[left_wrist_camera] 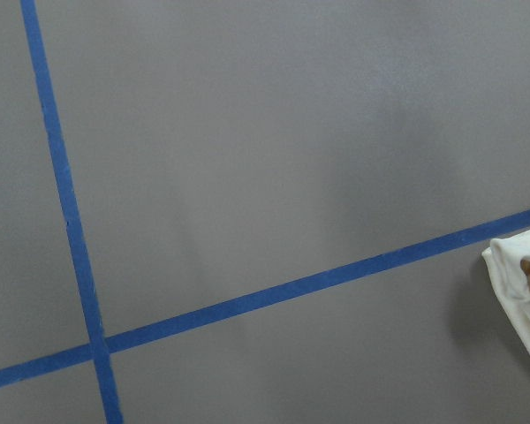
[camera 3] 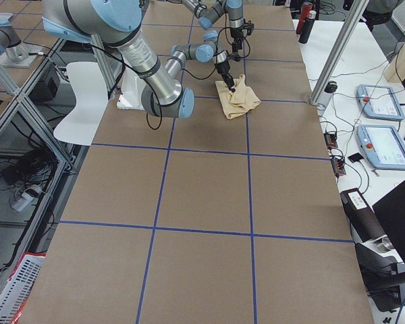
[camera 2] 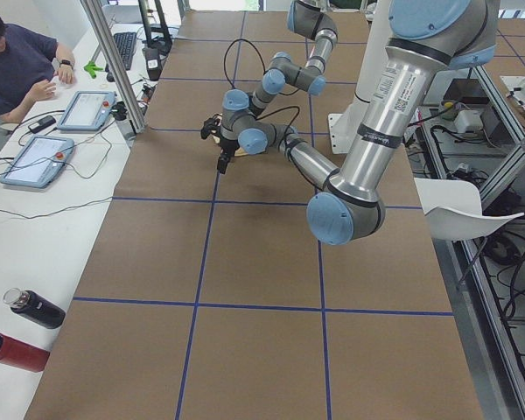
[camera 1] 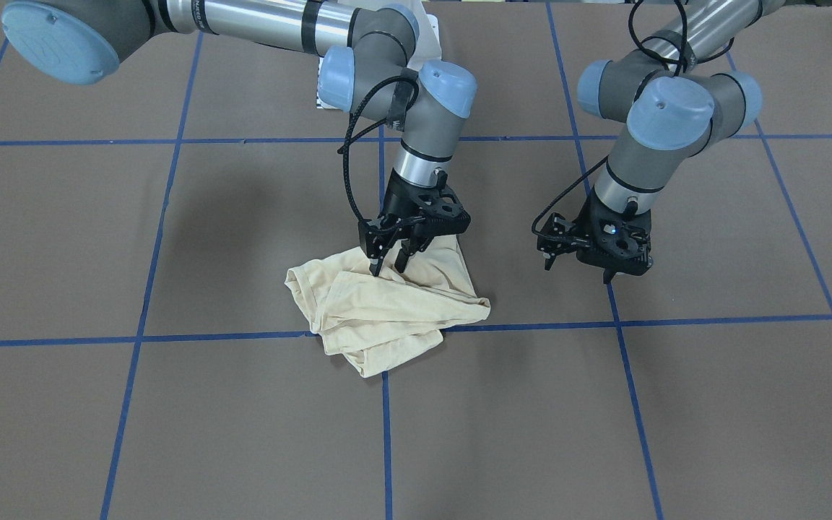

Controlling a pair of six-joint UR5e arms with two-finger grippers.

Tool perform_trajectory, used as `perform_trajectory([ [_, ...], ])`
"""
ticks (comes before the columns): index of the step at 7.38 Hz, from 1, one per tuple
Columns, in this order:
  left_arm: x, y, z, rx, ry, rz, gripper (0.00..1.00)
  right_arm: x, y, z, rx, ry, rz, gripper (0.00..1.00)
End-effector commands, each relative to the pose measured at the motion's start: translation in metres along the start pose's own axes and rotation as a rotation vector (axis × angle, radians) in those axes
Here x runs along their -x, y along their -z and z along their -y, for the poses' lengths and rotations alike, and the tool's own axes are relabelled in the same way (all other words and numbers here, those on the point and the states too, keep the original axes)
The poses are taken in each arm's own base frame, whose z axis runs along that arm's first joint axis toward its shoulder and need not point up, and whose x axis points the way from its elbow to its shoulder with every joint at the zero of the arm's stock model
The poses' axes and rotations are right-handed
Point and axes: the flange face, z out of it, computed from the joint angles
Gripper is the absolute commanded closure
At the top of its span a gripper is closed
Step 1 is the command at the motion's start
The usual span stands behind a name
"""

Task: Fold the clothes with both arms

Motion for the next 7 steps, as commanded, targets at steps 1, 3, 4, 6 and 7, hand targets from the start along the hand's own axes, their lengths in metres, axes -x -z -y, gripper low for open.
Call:
perform_trajectory([
  [1, -0.001, 0.0, 0.0, 0.001, 0.002, -0.001, 0.0, -0.003, 0.0, 0.003, -0.001, 0.008, -0.002, 1.0],
  [3, -0.001, 0.0, 0.0, 0.001, 0.006, -0.001, 0.0, -0.036, -0.004, 0.033, -0.026, -0.05, -0.02, 1.0],
  [4, -0.001, 0.0, 0.0, 0.0, 0.006, -0.002, 0.0, -0.055, -0.01, 0.047, -0.032, -0.075, -0.039, 1.0],
  [6, -0.002, 0.004, 0.0, -0.007, 0.005, -0.006, 0.0, -0.058, -0.052, 0.064, -0.109, -0.12, 0.019, 1.0],
  [7, -0.003, 0.006, 0.0, -0.009, 0.004, -0.008, 0.0, -0.066, -0.066, 0.07, -0.126, -0.133, 0.023, 1.0],
])
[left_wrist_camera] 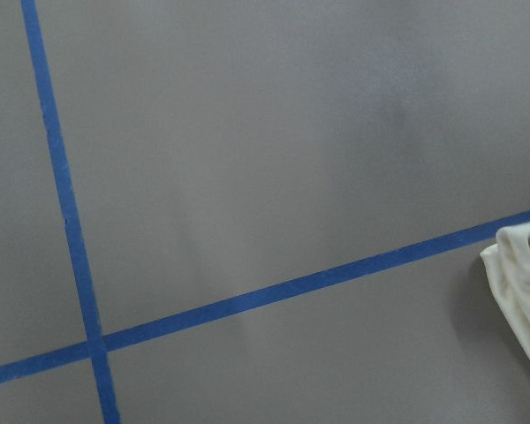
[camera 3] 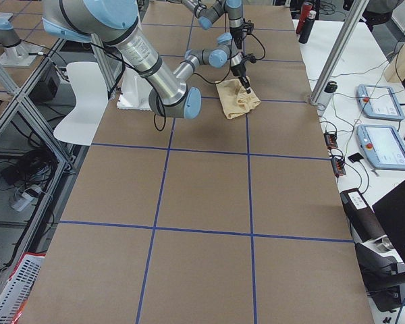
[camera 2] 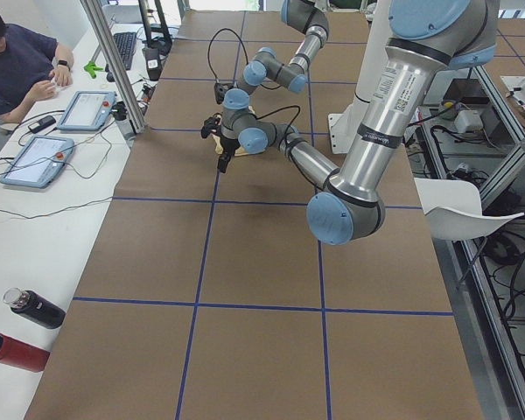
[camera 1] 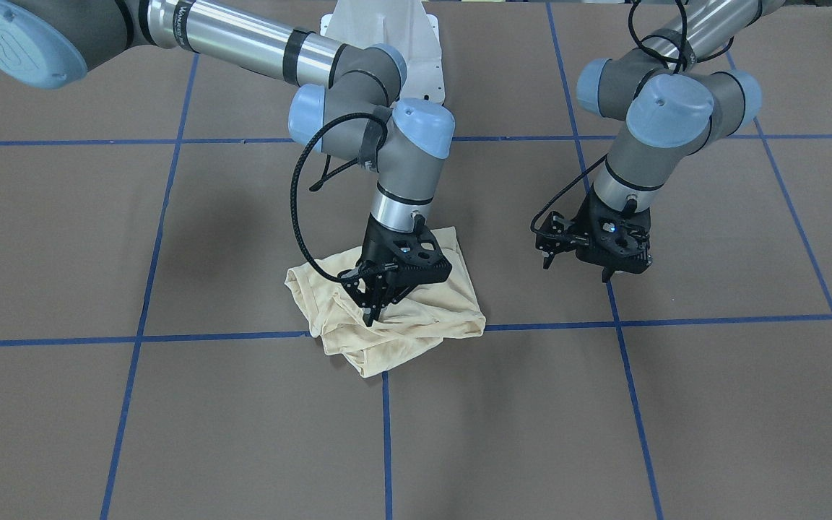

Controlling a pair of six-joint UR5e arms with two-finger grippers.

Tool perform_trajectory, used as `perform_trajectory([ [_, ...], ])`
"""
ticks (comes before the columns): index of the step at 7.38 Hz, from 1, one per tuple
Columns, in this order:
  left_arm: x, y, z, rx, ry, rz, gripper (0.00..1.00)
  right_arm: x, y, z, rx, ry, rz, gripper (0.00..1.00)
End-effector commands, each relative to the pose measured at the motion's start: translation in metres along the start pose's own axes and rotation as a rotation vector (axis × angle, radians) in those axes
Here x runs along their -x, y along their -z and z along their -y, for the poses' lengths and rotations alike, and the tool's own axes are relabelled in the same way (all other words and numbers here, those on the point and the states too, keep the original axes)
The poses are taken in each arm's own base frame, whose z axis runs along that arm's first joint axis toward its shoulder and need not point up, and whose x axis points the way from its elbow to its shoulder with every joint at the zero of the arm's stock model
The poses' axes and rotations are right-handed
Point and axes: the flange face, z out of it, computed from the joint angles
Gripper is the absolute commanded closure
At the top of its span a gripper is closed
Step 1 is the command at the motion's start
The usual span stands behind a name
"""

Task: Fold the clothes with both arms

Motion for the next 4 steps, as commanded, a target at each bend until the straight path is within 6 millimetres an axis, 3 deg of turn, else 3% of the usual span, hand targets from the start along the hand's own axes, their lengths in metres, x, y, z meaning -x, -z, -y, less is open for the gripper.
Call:
perform_trajectory([
  [1, 0.0, 0.003, 0.0, -0.003, -0.001, -0.002, 0.0, -0.013, -0.022, 0.015, -0.036, -0.028, 0.018, 1.0],
  [2, 0.0, 0.002, -0.001, -0.002, 0.0, -0.001, 0.0, -0.011, -0.022, 0.02, -0.059, -0.038, 0.042, 1.0],
  [4, 0.003, 0.001, -0.003, 0.001, 0.001, 0.002, 0.0, -0.01, -0.012, 0.042, -0.064, -0.079, 0.118, 0.01],
])
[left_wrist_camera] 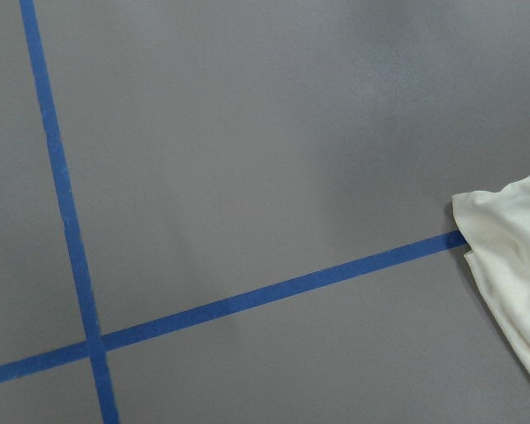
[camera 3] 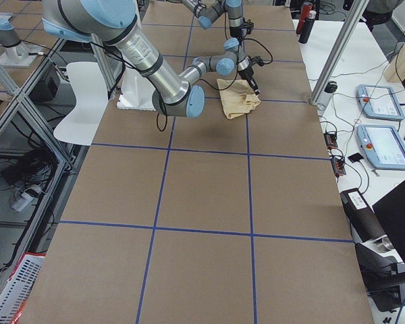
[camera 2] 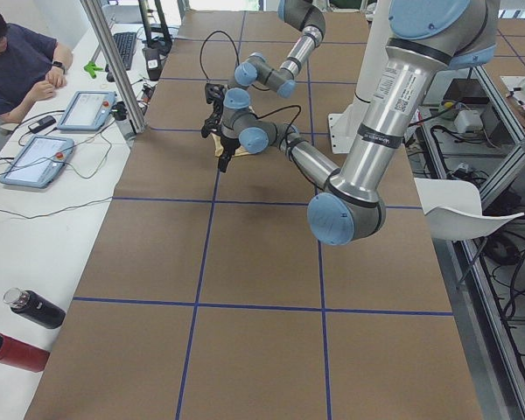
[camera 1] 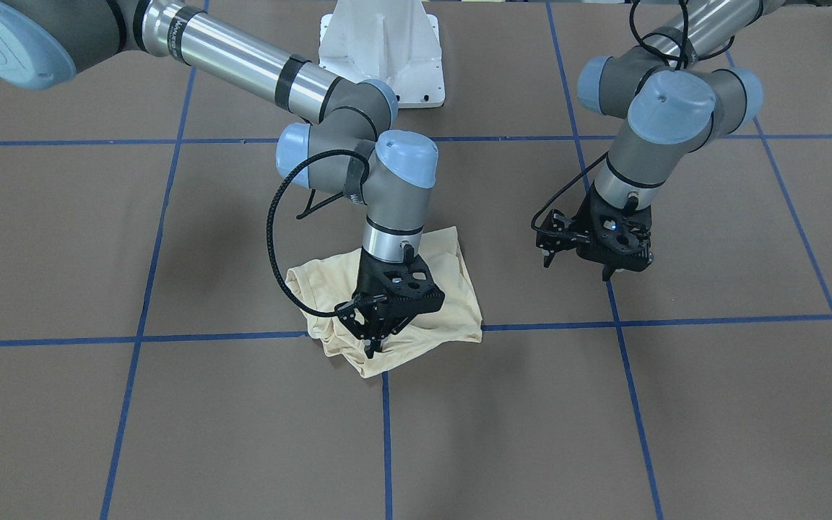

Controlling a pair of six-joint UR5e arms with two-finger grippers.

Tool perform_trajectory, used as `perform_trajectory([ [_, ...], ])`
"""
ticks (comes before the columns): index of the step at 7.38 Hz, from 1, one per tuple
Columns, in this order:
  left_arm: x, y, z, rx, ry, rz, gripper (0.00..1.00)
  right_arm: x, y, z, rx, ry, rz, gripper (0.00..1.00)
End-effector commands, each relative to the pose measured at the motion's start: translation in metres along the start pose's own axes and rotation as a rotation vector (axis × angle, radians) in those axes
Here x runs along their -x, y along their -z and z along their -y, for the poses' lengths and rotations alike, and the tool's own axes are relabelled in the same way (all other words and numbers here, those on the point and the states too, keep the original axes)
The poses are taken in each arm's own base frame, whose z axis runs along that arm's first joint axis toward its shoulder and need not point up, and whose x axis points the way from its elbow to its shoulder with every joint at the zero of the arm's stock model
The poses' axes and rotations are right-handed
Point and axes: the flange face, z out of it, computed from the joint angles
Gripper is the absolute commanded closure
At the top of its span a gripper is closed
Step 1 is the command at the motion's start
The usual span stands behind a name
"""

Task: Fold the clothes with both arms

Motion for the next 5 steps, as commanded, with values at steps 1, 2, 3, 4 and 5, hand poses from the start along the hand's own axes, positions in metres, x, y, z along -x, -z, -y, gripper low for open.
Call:
perform_trajectory([
  [1, 0.001, -0.001, -0.001, 0.003, 0.001, 0.0, 0.0, -0.008, 0.016, 0.037, 0.046, -0.071, 0.099, 0.0],
  [2, 0.001, -0.001, -0.001, 0.003, -0.001, 0.0, 0.0, -0.025, 0.02, 0.057, 0.106, -0.096, 0.146, 0.0],
  [3, -0.001, 0.003, -0.001, 0.0, -0.004, -0.007, 0.0, -0.045, 0.021, 0.073, 0.185, -0.121, 0.178, 0.0],
  [4, -0.004, 0.007, -0.003, 0.019, -0.011, -0.035, 0.0, -0.065, 0.03, 0.089, 0.28, -0.145, 0.177, 0.0],
  [5, -0.003, 0.02, -0.011, 0.022, -0.018, -0.052, 0.0, -0.089, 0.042, 0.098, 0.353, -0.169, 0.187, 0.0],
])
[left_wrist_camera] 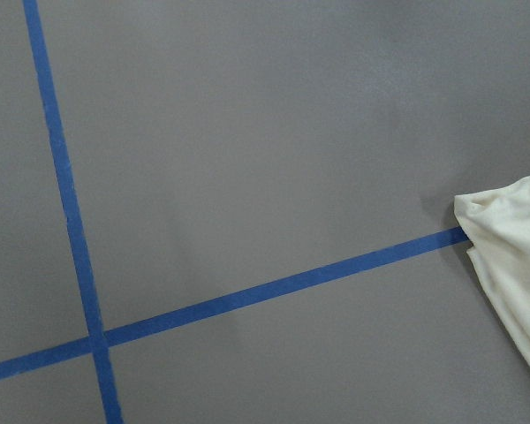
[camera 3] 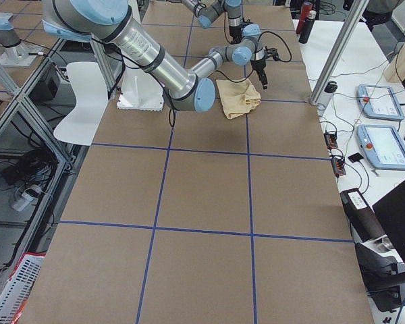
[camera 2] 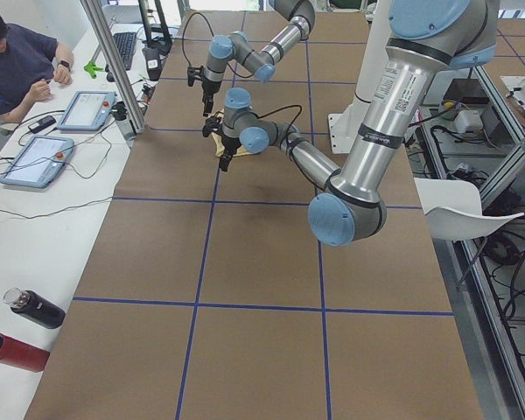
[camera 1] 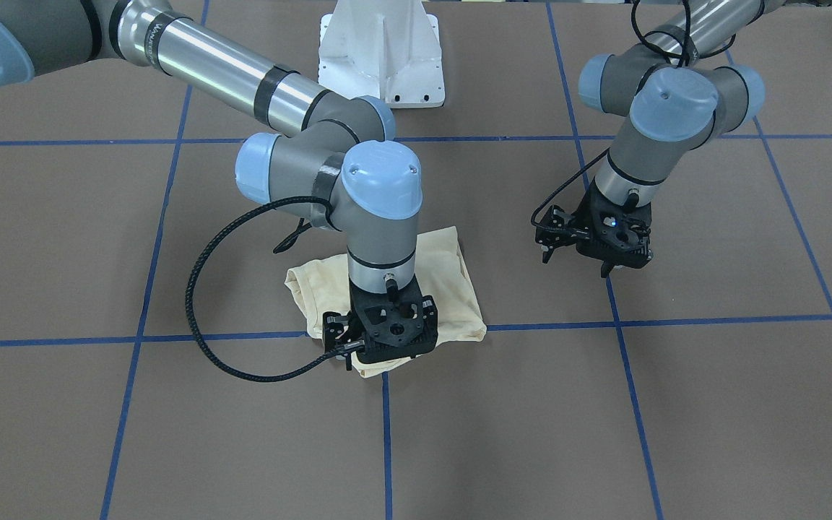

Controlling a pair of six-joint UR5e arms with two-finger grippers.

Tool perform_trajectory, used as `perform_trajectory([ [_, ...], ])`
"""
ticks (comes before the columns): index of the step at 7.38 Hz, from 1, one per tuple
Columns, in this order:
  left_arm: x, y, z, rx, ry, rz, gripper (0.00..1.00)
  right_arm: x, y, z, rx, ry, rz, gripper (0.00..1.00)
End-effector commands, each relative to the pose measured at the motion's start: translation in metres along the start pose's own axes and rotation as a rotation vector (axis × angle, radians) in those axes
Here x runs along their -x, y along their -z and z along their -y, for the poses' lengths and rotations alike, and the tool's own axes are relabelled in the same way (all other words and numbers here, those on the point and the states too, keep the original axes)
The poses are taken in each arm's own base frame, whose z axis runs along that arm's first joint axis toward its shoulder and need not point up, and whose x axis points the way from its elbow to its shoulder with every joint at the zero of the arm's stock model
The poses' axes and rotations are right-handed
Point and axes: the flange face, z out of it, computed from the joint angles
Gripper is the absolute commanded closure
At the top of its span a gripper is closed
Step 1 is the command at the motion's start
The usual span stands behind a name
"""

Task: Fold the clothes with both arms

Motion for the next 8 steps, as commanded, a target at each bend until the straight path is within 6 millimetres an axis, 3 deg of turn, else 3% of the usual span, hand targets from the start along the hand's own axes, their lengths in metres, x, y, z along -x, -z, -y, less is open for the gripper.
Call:
perform_trajectory([
  [1, 0.012, 0.029, -0.017, -0.001, -0.007, -0.018, 0.0, -0.05, 0.039, 0.016, 0.145, -0.069, 0.023, 0.0],
  [3, 0.028, 0.077, -0.027, 0.025, -0.054, 0.034, 0.0, -0.146, 0.068, -0.02, 0.174, -0.017, -0.001, 0.0],
  [5, 0.074, 0.129, -0.036, 0.032, -0.129, 0.108, 0.0, -0.265, 0.103, -0.072, 0.161, 0.102, -0.027, 0.0],
  [8, 0.22, 0.188, -0.05, 0.046, -0.28, 0.209, 0.0, -0.46, 0.127, -0.172, 0.24, 0.268, -0.022, 0.0],
])
